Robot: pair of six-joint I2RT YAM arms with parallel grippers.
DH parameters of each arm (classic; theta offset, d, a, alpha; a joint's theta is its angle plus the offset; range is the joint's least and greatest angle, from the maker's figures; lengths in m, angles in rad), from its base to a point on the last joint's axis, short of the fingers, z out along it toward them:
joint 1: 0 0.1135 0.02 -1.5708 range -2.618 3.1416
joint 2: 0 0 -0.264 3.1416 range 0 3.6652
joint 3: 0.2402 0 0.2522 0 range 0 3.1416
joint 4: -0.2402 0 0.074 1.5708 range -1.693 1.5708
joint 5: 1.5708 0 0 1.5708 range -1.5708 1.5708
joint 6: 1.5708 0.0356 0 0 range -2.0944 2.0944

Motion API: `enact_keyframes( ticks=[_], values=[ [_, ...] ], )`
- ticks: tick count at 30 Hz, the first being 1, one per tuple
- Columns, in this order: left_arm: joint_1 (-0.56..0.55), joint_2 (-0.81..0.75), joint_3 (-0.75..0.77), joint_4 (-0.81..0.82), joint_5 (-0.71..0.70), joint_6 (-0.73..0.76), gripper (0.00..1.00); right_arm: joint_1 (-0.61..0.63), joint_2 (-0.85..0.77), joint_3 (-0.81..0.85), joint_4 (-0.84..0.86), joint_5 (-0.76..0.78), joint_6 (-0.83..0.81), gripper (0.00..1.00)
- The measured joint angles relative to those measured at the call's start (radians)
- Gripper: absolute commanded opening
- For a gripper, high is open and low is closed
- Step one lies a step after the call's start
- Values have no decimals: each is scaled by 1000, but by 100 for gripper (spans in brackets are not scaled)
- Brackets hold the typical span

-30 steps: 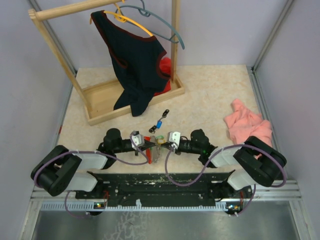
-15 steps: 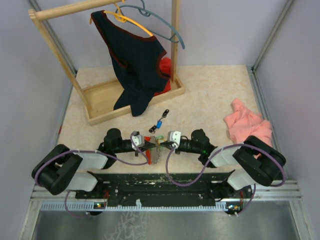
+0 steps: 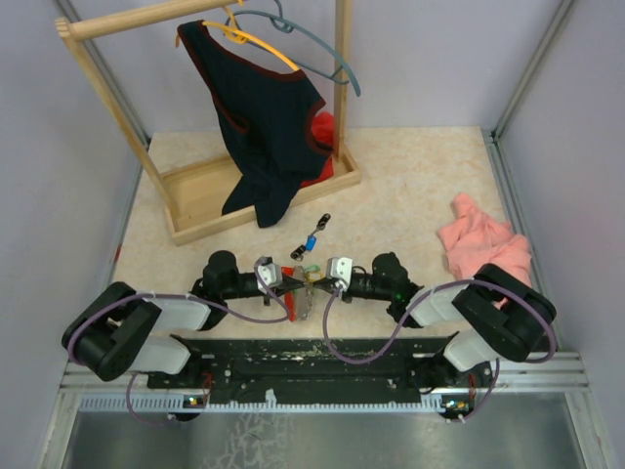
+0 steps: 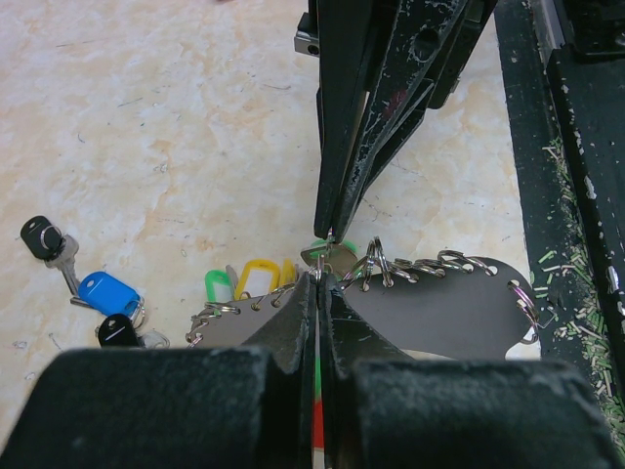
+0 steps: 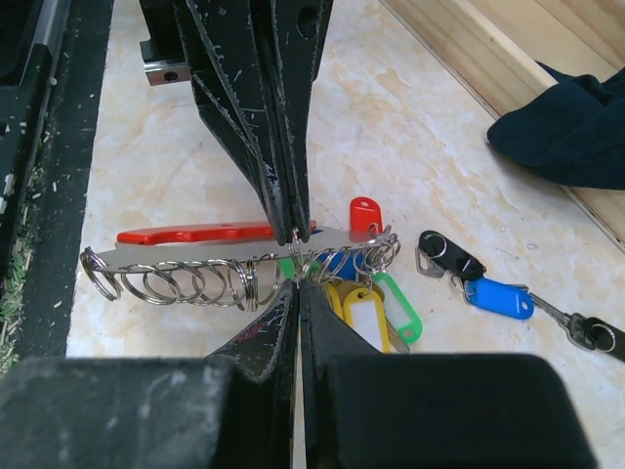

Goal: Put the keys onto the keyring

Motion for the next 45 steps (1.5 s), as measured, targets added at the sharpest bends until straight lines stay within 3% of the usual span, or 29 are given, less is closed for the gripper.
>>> enact_keyframes(
  ticks=[45],
  values=[
    [0,7,0,2,19,0,1,0,21,0,17,8,27,0]
  ],
)
